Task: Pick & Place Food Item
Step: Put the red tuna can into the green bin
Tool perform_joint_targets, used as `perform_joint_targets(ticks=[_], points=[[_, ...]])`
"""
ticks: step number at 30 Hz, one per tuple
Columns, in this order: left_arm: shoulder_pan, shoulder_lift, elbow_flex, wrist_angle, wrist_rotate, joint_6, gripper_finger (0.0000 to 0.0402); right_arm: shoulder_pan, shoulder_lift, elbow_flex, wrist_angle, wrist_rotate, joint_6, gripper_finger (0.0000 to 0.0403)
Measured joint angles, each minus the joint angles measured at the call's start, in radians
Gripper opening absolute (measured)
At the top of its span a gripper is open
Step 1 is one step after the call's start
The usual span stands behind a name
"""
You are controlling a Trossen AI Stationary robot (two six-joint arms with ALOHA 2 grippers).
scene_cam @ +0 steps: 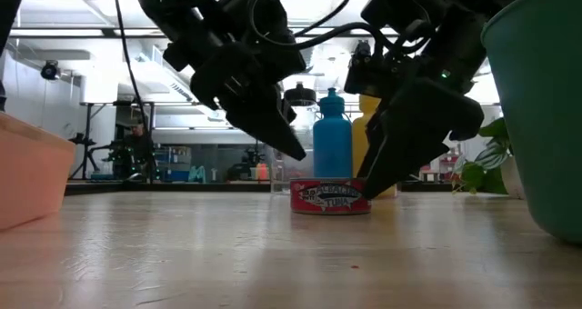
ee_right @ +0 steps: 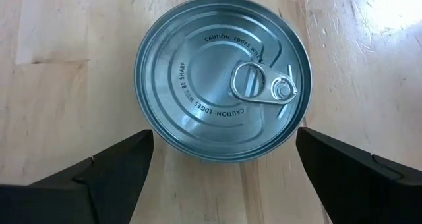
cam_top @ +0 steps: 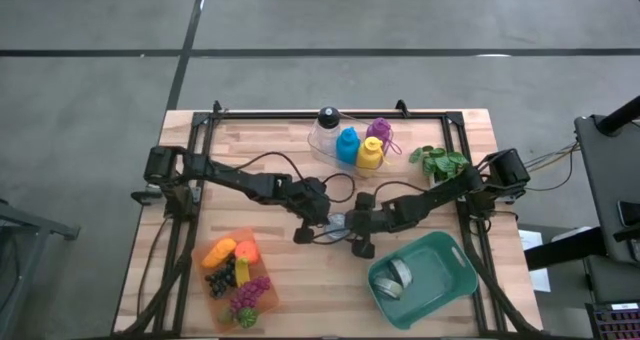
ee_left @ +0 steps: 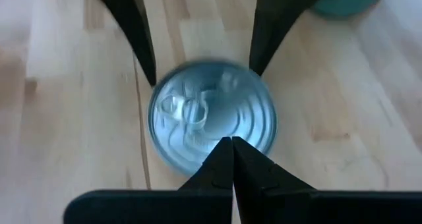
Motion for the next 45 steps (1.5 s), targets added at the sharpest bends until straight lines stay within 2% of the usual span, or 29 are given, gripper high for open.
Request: perform_joint_targets(ticks=[13, 45], points=[[0.0, 0.045, 0.0, -0.018, -0.019, 0.003, 0.0001, 0.0, 0.0, 0.0, 0.003, 0.0, 0.0, 0.037], [0.0, 0.044, 0.008, -0.046, -0.056, 0.026, 0.0001, 0.0, -0.001, 0.0, 0.004, -0.002, 0.0, 0.037]])
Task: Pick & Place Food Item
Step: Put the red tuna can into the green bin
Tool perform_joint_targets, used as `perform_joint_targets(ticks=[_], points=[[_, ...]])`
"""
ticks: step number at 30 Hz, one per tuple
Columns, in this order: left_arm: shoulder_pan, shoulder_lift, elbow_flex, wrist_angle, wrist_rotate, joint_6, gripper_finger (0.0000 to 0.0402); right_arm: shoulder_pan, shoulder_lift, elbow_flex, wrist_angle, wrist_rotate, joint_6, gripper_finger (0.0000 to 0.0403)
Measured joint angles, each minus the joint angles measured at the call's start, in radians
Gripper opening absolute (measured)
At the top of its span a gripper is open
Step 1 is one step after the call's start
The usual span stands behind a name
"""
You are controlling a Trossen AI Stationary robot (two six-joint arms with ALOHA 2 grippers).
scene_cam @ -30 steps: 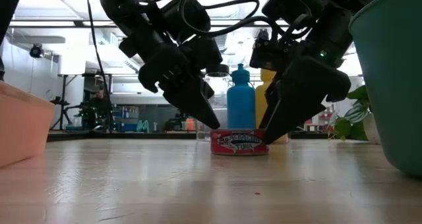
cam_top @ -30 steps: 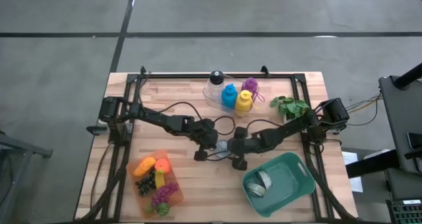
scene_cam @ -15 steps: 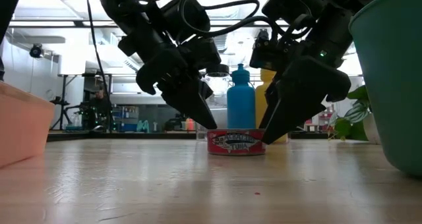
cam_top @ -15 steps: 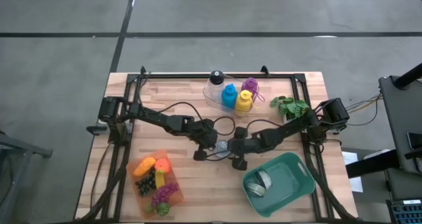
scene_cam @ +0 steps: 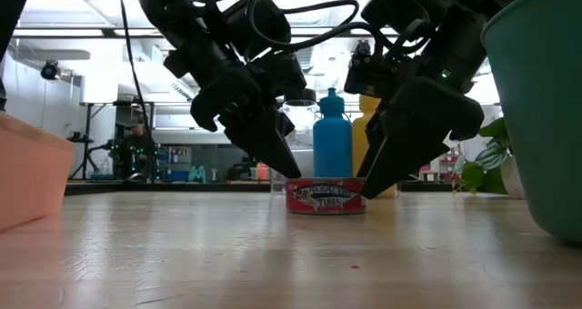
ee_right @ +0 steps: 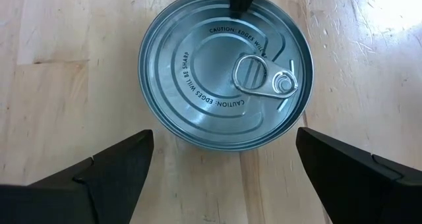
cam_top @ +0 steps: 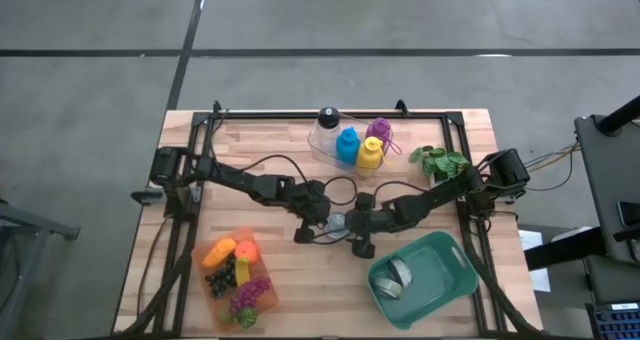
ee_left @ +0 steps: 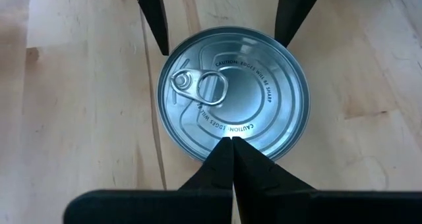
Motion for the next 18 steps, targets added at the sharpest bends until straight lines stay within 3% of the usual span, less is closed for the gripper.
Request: perform_joint_targets(ticks=[18], points=[[0.0, -0.058, -0.001, -0.061, -0.057, 0.0, 0.0001, 0.0, -0.001, -0.001, 0.0, 0.0, 0.0, 0.037]])
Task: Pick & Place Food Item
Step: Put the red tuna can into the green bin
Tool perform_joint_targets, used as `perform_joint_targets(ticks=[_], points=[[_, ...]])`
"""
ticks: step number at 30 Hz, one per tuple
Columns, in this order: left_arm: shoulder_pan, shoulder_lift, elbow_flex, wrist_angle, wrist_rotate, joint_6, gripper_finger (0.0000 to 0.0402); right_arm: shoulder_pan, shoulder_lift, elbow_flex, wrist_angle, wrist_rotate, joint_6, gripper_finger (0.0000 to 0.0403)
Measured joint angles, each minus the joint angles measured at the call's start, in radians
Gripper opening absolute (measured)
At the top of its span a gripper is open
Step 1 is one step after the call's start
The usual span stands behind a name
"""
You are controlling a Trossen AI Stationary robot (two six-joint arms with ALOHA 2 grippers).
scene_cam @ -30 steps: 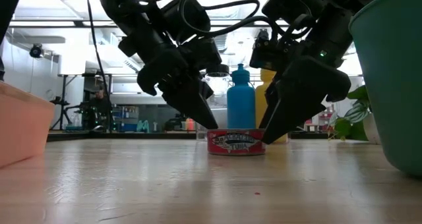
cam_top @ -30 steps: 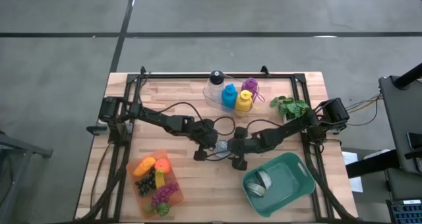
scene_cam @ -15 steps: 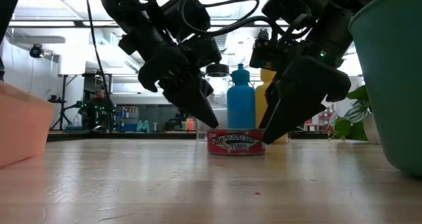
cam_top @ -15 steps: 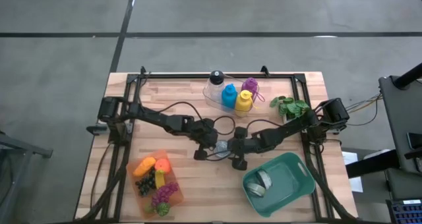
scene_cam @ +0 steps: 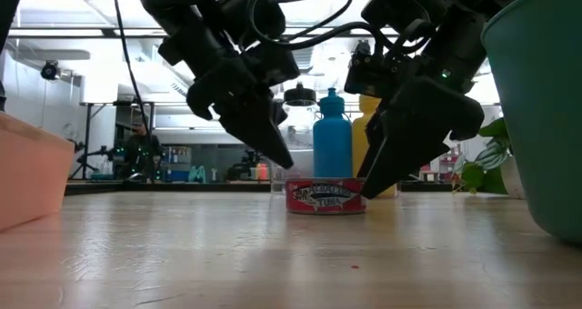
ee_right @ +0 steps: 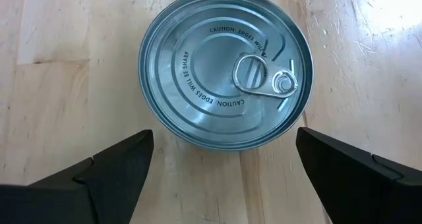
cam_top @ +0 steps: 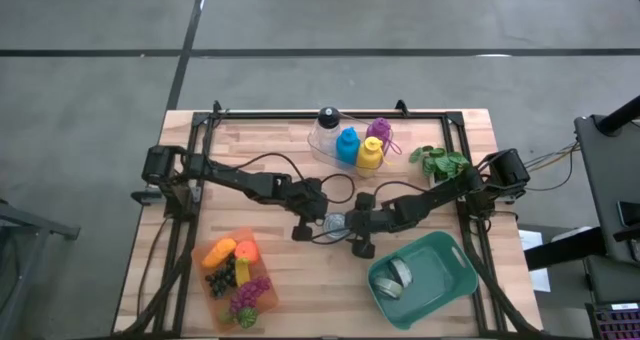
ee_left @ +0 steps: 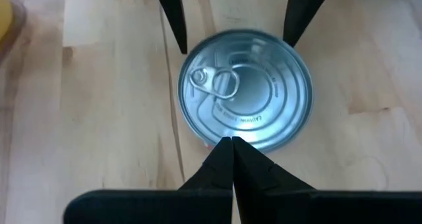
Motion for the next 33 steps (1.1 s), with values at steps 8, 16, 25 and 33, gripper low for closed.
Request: perform_joint_targets(ticks=[8, 16, 25, 33], points=[[-0.001, 0.001, -0.006, -0.008, 0.0, 0.0, 0.0001, 0.0, 0.0, 0.0, 0.002, 0.0, 0.0, 0.037], [-0.001, 0.013, -0.007, -0.006, 0.0, 0.003, 0.0001, 0.0, 0.0, 0.0, 0.009, 0.001, 0.0, 0.037], [-0.001, 0.024, -0.006, -0.007, 0.0, 0.003, 0.0001, 0.0, 0.0, 0.0, 0.022, 0.001, 0.0, 0.037], [-0.001, 0.056, -0.006, 0.005, 0.0, 0.003, 0.0001, 0.0, 0.0, 0.0, 0.028, 0.001, 0.0, 0.037]])
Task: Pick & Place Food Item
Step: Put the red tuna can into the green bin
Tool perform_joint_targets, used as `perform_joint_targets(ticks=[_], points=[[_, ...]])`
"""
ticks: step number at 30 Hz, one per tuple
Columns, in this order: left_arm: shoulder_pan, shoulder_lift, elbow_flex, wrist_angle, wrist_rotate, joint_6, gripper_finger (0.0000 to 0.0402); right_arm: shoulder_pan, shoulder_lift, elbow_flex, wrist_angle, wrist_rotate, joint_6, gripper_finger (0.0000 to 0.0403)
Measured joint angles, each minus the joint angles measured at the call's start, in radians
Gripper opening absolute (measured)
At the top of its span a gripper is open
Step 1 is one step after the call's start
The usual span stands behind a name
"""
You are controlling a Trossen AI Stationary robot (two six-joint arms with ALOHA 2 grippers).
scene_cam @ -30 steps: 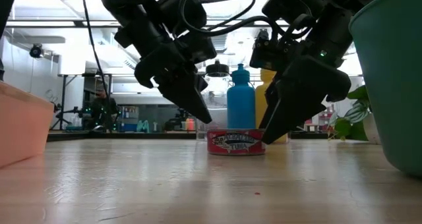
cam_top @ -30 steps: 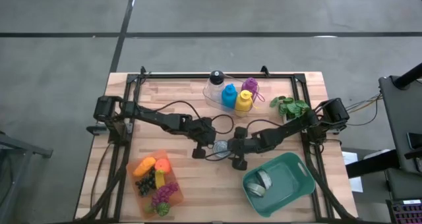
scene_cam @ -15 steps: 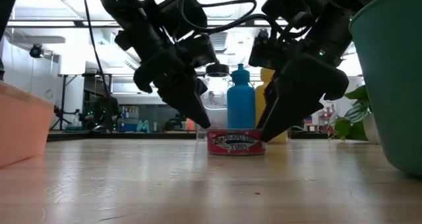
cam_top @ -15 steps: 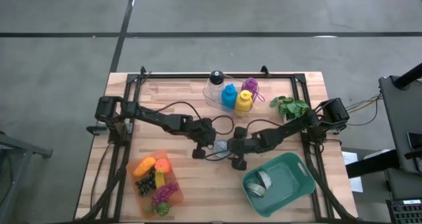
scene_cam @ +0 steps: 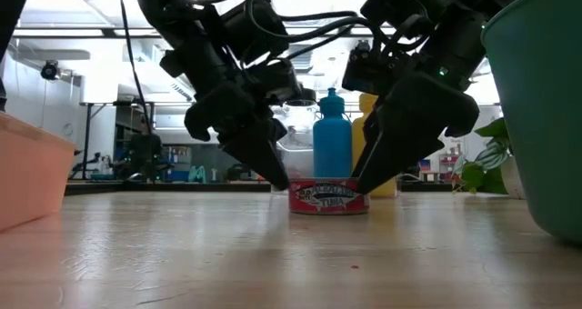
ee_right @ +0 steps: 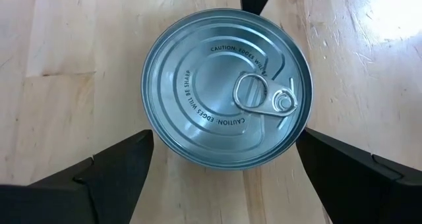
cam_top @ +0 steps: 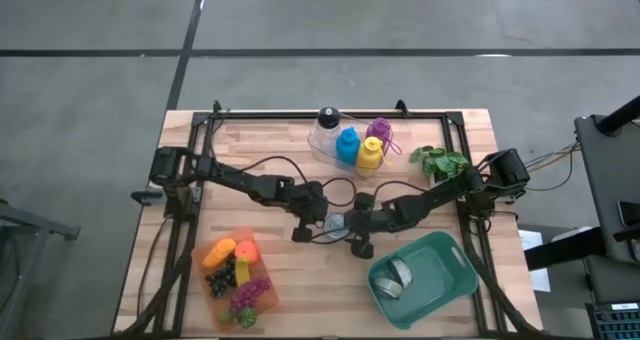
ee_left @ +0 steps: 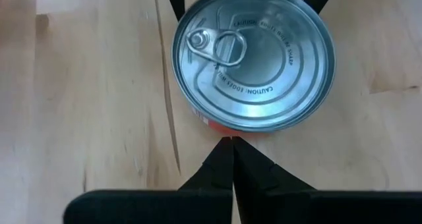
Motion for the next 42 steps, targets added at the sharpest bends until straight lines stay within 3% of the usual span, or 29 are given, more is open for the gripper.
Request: perform_joint_targets(ticks=[18, 27, 33, 42], points=[[0.0, 0.0, 0.0, -0.033, 0.0, -0.004, 0.0001, 0.0, 0.0, 0.0, 0.005, 0.0, 0.0, 0.037], [0.0, -0.065, 0.003, -0.042, 0.001, -0.003, 0.0001, 0.0, 0.0, -0.001, 0.0, 0.0, 0.0, 0.037], [-0.01, -0.056, 0.002, -0.024, 0.053, -0.003, 0.0001, 0.0, 0.0, -0.001, 0.0, 0.0, 0.0, 0.037], [-0.019, -0.043, 0.0, 0.048, 0.051, 0.0, 0.0001, 0.0, 0.0, -0.003, 0.002, 0.0, 0.0, 0.037]])
